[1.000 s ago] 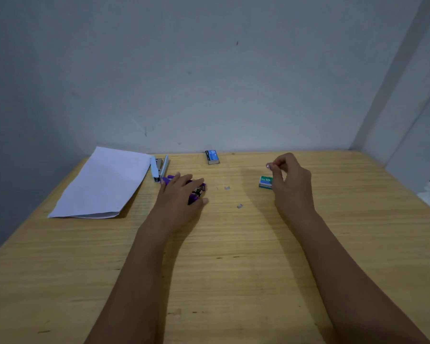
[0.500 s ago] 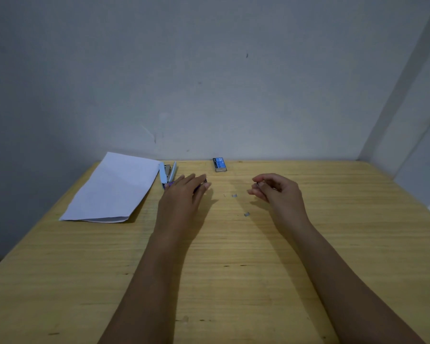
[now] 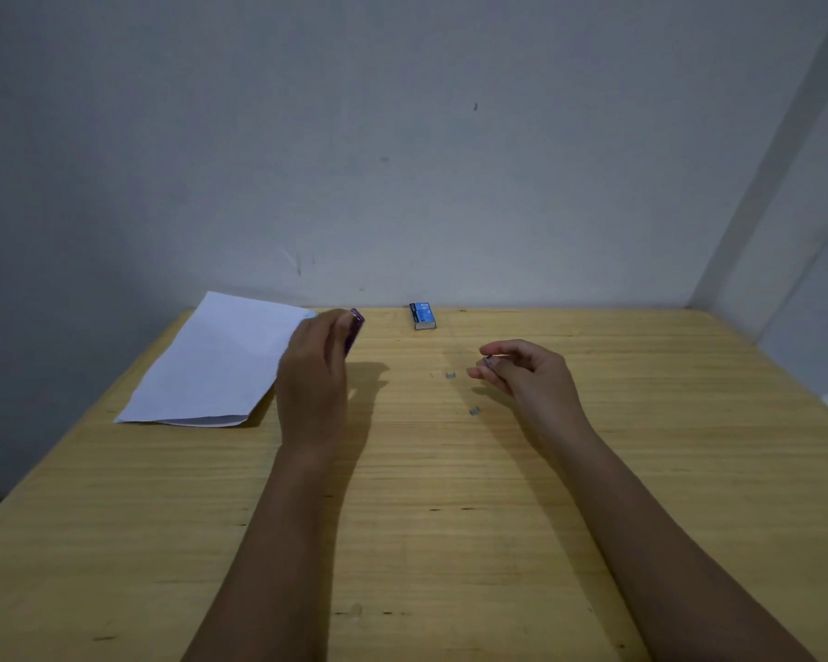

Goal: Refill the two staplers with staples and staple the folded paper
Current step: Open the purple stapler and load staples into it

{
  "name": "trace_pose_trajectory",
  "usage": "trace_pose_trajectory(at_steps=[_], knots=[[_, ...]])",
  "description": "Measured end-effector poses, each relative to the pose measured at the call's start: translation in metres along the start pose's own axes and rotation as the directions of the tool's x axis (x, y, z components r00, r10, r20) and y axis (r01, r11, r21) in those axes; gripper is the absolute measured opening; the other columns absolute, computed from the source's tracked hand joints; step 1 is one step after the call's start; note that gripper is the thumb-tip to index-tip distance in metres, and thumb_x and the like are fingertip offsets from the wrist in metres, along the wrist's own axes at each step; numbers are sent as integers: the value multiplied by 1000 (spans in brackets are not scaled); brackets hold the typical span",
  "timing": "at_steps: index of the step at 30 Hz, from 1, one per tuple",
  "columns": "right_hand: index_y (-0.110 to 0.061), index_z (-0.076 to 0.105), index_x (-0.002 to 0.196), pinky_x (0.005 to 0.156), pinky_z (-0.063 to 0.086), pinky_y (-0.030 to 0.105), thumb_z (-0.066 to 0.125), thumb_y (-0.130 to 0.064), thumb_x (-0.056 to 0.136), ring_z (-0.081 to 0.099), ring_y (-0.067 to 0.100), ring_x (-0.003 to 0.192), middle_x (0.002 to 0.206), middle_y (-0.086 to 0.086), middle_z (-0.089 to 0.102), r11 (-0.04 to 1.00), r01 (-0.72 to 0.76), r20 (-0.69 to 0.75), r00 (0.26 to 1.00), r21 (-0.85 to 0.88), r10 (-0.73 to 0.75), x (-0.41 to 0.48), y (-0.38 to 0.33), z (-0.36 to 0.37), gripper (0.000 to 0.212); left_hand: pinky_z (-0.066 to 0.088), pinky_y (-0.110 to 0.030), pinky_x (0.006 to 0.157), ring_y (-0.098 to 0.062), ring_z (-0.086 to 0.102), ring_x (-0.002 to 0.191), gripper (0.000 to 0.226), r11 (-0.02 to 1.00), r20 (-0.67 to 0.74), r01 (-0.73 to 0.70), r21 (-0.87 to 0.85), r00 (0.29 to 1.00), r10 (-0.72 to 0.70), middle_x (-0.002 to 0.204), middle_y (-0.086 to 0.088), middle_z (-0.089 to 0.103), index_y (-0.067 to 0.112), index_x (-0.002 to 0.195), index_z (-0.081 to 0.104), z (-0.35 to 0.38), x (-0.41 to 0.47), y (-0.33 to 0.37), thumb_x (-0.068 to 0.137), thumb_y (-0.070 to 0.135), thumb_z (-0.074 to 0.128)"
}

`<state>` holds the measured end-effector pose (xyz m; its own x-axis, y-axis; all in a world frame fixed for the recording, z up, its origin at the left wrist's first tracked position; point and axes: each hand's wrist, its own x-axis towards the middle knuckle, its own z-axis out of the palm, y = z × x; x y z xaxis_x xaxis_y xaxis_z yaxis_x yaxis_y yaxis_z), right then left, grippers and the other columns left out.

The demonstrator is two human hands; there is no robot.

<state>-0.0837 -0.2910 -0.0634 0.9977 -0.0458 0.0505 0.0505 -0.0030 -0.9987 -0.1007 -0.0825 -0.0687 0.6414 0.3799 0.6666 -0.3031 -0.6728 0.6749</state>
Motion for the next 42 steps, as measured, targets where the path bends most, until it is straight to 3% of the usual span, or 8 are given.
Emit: trace_pose_trajectory(at_steps=[4, 8, 12, 16, 23, 27, 37, 42], knots=[[-7, 67, 96, 77, 56, 17, 55, -3, 90, 72, 12, 82, 81, 7, 72, 999, -19, 30, 999, 35, 18, 0, -1, 2, 14, 54, -34, 75, -8, 60, 80, 23, 899, -129, 295, -323, 928, -350, 85, 5, 65, 21, 93, 64, -5, 10, -1, 99, 28, 43], [-9, 68, 94, 78, 56, 23, 57, -6, 89, 72, 11, 80, 84, 9, 71, 999, 45, 22, 999, -30, -45, -2, 1, 8, 12, 57, -24, 53, -16, 64, 83, 26, 630, 107, 526, -571, 809, -578, 92, -2, 63, 15, 96, 61, -8, 13, 10, 100, 29, 40], [-16, 66, 100, 65, 54, 16, 57, -14, 90, 69, 3, 85, 93, -2, 69, 960, 154, 44, 988, -235, -148, -9, 2, 13, 14, 60, -31, 59, -19, 67, 81, 28, 618, 378, 590, -520, 807, -453, 93, -7, 68, 17, 94, 63, -2, 7, 28, 98, 33, 41], [-21, 65, 106, 77, 56, 24, 55, -21, 91, 65, 6, 94, 100, -6, 67, 899, 262, 134, 964, -351, -229, -14, -2, 15, 18, 60, -37, 64, -20, 71, 80, 32, 658, 558, 620, -426, 753, -349, 93, -5, 71, 14, 100, 63, 4, -1, 40, 97, 37, 41], [-18, 66, 101, 64, 49, 7, 61, -26, 88, 60, 0, 89, 92, -11, 65, 869, 332, 250, 935, -367, -251, -21, -9, 18, 16, 59, -33, 60, -23, 70, 89, 33, 628, 626, 676, -386, 692, -360, 100, -8, 71, 17, 101, 65, 3, -3, 44, 96, 40, 42], [-14, 67, 106, 76, 55, 23, 61, -22, 88, 62, 8, 95, 96, -4, 68, 882, 283, 222, 952, -377, -211, -17, -7, 15, 20, 58, -28, 60, -13, 69, 87, 17, 678, 679, 635, -369, 683, -269, 109, -7, 65, 20, 105, 64, 1, -3, 45, 92, 26, 55], [-10, 66, 93, 65, 57, 20, 58, -8, 89, 69, 3, 77, 86, -1, 69, 999, 37, 83, 996, -12, -36, -11, -10, 12, 9, 58, -26, 57, -10, 69, 87, 29, 656, 582, 613, -439, 751, -312, 112, -11, 65, 8, 115, 57, -1, 1, 42, 88, 19, 61], [-2, 58, 86, 61, 49, 19, 39, 5, 91, 58, 14, 69, 79, 11, 63, 900, -237, 53, 971, 365, 234, -7, -20, 9, 21, 60, -29, 59, -4, 69, 81, 28, 688, 539, 541, -484, 803, -252, 100, 0, 67, 11, 111, 56, 0, 0, 51, 84, 13, 65]])
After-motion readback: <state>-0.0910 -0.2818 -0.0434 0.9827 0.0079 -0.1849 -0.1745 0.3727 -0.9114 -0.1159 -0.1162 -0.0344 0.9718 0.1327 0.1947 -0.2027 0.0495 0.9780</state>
